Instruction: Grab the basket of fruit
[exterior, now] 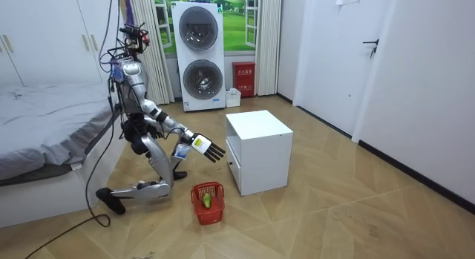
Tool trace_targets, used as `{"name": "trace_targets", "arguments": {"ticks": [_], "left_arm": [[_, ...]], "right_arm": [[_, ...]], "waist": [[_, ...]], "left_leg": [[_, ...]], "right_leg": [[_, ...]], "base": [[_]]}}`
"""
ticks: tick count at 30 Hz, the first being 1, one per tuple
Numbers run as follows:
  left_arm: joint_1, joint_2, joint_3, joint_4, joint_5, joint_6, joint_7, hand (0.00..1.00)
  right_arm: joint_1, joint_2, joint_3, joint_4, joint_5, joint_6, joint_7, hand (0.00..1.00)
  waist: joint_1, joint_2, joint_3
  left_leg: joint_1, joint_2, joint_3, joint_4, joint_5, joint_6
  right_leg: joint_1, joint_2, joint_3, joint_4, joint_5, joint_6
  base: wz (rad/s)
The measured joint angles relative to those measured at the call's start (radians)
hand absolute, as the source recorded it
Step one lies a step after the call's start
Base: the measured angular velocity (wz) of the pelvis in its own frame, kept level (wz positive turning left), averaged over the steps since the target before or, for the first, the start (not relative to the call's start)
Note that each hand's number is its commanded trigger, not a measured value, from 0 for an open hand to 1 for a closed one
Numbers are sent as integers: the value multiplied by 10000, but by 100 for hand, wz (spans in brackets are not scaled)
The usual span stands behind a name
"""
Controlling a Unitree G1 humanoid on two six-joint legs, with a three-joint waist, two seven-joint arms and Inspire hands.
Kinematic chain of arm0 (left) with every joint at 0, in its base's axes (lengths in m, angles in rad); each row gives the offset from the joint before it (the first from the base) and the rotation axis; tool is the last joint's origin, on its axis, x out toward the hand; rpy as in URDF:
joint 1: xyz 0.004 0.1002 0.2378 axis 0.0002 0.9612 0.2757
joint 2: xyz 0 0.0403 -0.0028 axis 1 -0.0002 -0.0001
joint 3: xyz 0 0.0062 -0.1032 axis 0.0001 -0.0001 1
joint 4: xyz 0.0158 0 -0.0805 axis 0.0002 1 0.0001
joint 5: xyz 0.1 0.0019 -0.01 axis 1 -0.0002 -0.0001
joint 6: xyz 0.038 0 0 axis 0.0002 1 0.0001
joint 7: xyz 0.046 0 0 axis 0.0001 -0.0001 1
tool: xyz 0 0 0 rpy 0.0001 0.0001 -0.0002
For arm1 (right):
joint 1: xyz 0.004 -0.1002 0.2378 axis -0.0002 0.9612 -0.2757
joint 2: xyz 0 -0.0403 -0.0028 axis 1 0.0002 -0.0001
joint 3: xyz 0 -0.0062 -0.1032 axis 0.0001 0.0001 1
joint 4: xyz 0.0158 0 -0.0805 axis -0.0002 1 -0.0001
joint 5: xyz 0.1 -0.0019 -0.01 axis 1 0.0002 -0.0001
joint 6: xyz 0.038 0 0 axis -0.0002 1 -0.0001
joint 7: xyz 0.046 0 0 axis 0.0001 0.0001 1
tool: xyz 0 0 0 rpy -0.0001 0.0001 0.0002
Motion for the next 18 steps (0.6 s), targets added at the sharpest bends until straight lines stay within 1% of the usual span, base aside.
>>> {"name": "trace_targets", "arguments": {"ticks": [2,3,4,6,7,8,9,10,14,15,16,18], "left_arm": [[151,4,-103,16,0,-43,163,0],[216,6,-190,7,5,-78,221,0],[329,1,-226,5,6,-169,242,0],[534,13,-341,10,12,-266,250,0],[688,16,-375,5,15,-345,255,0],[862,4,-390,2,15,-396,255,0],[948,-3,-396,0,15,-409,255,0],[1081,-15,-470,2,15,-412,253,0],[1333,-14,-610,55,13,-406,236,0],[1380,-14,-623,60,12,-406,236,0],[1412,-26,-711,60,10,-408,236,0],[1453,-19,-768,62,13,-408,236,0]], "right_arm": [[34,4,0,1,88,6,-1,0],[35,3,0,1,90,6,-3,0],[44,4,0,0,97,6,-22,0],[135,3,-2,-26,140,6,-84,0],[261,3,-3,-41,140,7,-107,0],[415,6,-5,-84,120,11,-112,0],[486,5,-15,-123,116,13,-124,0],[593,2,-26,-245,117,20,-171,0],[623,2,-23,-278,125,30,-196,0],[620,-3,-17,-277,119,29,-196,0],[617,-26,-17,-276,104,29,-196,0],[619,-50,-17,-227,-43,29,-196,0]], "waist": [[-59,-37,16],[-110,-56,18],[-228,-109,14],[-312,-209,-13],[-414,-290,-48],[-523,-363,-100],[-546,-381,-113],[-585,-394,-116],[-643,-386,-109],[-598,-400,-104],[-566,-392,-99],[-571,-380,-97]], "left_leg": [[-100,2,10,341,-142,-65],[-110,1,10,394,-155,-75],[-113,1,11,463,-170,-107],[-112,-2,14,556,-202,-180],[-111,-31,14,590,-198,-214],[-111,-92,14,593,-173,-271],[-110,-101,15,595,-140,-269],[-111,-98,17,601,-112,-309],[-116,-55,26,610,-77,-487],[-119,34,73,625,-82,-538],[-156,78,90,647,-65,-635],[-258,97,88,728,-28,-783]], "right_leg": [[11,15,92,402,-7,13],[17,13,103,473,-7,14],[39,10,111,591,-7,14],[69,-2,127,753,-8,14],[122,1,115,823,-16,5],[170,24,129,861,-42,-1],[175,38,148,880,-55,-26],[173,37,164,922,-99,-96],[133,44,223,1082,-200,-172],[63,46,306,1185,-237,-156],[-14,5,349,1303,-296,-193],[-99,-42,378,1536,-383,-254]], "base": [[0],[0],[0],[3],[15],[15],[9],[0],[-1],[-11],[-10],[-3]]}}
